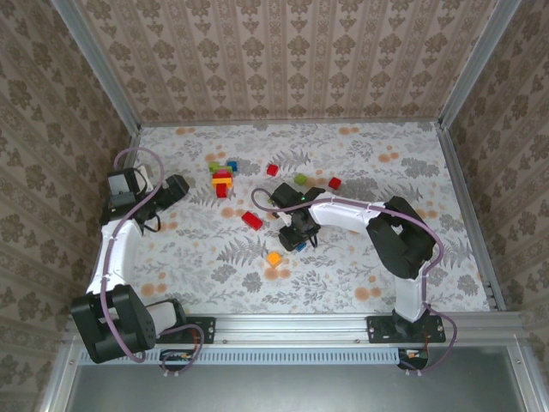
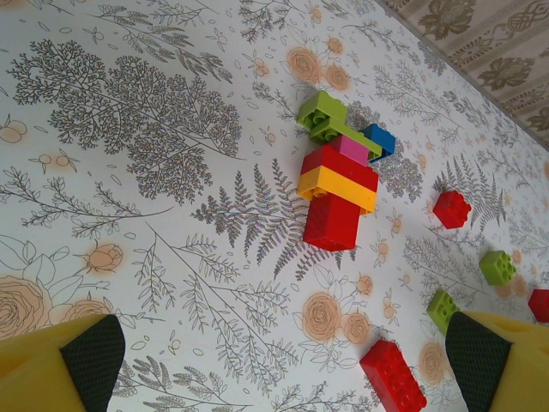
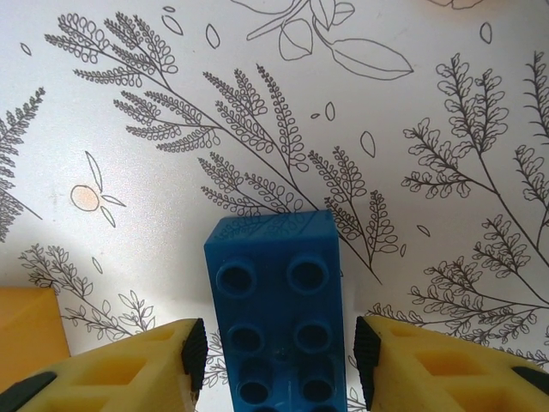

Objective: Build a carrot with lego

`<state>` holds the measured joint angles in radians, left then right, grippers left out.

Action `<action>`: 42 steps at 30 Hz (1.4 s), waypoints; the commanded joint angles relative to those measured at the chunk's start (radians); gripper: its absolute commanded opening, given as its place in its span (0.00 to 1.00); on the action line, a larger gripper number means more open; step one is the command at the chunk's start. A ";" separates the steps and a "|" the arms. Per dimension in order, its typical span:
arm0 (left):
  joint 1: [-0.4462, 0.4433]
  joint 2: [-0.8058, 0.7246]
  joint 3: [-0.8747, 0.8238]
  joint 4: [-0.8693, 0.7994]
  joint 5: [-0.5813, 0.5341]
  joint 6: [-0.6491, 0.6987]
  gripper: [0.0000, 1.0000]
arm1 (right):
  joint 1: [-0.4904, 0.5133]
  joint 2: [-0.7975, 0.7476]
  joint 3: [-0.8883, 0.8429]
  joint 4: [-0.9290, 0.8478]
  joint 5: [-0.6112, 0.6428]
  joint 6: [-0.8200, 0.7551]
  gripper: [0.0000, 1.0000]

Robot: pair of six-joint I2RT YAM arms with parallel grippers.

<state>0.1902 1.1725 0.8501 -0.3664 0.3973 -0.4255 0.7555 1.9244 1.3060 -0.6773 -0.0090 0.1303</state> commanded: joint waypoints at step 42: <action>-0.012 0.004 0.007 0.011 0.012 0.022 1.00 | 0.190 -0.209 0.054 -0.133 -0.017 0.249 0.31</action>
<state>0.1852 1.1725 0.8501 -0.3618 0.4004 -0.4252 0.9386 1.6756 1.3140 -0.7883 -0.0345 0.3676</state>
